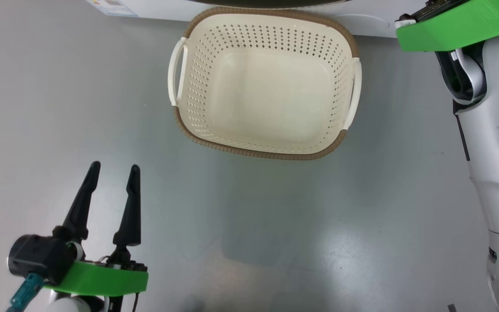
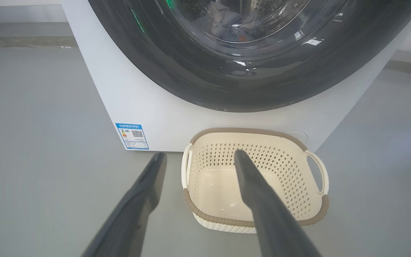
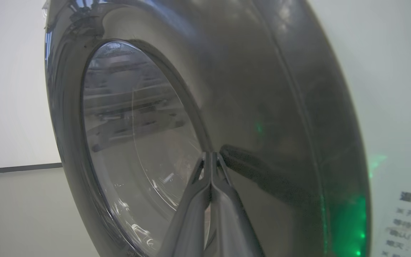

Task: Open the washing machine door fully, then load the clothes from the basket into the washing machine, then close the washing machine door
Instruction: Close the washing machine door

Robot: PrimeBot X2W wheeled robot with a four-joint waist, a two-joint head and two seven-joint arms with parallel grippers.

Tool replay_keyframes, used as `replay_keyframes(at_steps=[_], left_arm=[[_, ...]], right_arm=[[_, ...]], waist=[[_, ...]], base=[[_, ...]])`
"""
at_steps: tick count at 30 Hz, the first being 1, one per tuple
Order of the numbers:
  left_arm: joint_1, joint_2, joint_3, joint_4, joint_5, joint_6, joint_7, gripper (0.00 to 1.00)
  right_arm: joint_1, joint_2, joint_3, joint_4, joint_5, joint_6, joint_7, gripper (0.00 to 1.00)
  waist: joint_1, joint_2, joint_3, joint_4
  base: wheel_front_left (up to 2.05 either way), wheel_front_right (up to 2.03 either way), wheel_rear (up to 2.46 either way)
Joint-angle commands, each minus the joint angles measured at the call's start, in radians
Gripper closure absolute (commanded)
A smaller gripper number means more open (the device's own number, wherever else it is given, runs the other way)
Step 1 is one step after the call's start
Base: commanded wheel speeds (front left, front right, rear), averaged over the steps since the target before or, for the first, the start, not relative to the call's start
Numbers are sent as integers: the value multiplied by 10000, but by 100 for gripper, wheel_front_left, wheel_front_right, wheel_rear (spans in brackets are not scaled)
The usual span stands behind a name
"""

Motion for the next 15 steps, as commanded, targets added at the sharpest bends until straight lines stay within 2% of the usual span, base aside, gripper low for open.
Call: replay_keyframes(at_steps=[1, 7, 15], left_arm=[[-68, 133, 306, -276, -116, -15, -63, 0], [-63, 133, 257, -204, -182, -15, -63, 0], [-81, 133, 435, 252, -252, -15, -63, 0]], right_arm=[[-188, 75, -165, -149, -42, -78, -30, 100], [-22, 73, -272, -156, -70, -78, -30, 100], [999, 259, 38, -671, 84, -78, -30, 100]], waist=[[0, 0, -31, 31], [0, 0, -319, -93], [0, 0, -1042, -616]], base=[[0, 0, 0], [0, 0, 0], [0, 0, 0]])
